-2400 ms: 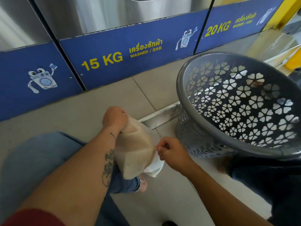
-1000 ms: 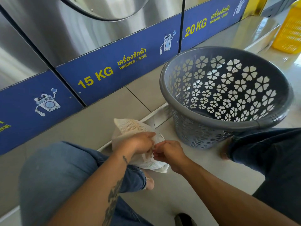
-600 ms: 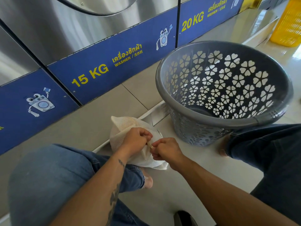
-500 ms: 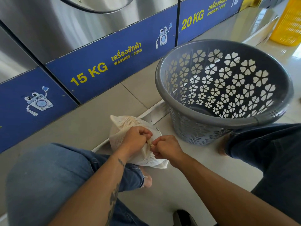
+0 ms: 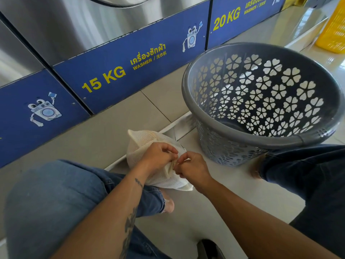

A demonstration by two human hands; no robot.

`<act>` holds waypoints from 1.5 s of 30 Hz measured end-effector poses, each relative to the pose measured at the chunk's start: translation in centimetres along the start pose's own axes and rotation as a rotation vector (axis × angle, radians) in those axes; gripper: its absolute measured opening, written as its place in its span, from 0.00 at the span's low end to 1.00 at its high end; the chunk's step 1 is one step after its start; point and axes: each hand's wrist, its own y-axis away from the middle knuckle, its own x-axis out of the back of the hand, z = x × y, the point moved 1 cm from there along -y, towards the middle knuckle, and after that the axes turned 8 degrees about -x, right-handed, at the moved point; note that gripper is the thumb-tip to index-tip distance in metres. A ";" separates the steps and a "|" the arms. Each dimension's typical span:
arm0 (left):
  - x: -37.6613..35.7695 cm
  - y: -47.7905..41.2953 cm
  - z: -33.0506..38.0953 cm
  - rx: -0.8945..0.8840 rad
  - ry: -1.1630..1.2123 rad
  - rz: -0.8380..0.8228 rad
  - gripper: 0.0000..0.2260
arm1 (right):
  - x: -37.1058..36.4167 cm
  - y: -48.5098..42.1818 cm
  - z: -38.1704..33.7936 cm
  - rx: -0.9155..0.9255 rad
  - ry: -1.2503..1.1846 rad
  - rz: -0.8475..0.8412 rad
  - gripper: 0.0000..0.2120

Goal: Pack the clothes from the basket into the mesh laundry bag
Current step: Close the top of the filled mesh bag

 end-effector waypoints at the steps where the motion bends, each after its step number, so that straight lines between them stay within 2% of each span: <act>1: 0.0 0.0 -0.1 0.002 0.007 0.002 0.04 | -0.1 0.0 0.0 0.056 0.050 0.029 0.10; 4: 0.0 0.0 -0.4 0.019 0.051 0.013 0.04 | -0.4 0.3 0.3 0.200 0.140 0.076 0.12; 9: 0.1 -0.2 -1.0 0.049 0.105 0.031 0.04 | -0.7 0.4 0.8 0.312 0.207 0.104 0.16; 16: 0.2 -0.4 -1.6 0.086 0.171 0.071 0.06 | -0.8 -0.1 0.7 0.448 0.323 0.076 0.15; 19: 0.3 -0.4 -2.0 0.102 0.201 0.067 0.06 | -0.7 -0.3 0.7 0.509 0.377 0.046 0.12; 24: 0.2 -0.7 -2.2 0.107 0.207 0.075 0.06 | -0.4 -0.9 1.1 0.552 0.439 -0.028 0.12; 27: 0.2 -0.8 -2.3 0.115 0.222 0.082 0.05 | -0.4 -0.8 1.3 0.541 0.453 -0.080 0.18; 29: 0.1 -0.8 -2.4 0.126 0.240 0.090 0.05 | -0.4 -0.8 1.4 0.542 0.454 -0.079 0.20; 37: 0.1 -1.0 -3.0 0.158 0.249 0.118 0.06 | -0.5 -0.8 1.3 0.579 0.463 -0.088 0.19; 45: 0.0 -0.8 -2.6 0.139 0.269 0.116 0.06 | -0.4 -0.7 1.4 0.553 0.492 -0.142 0.27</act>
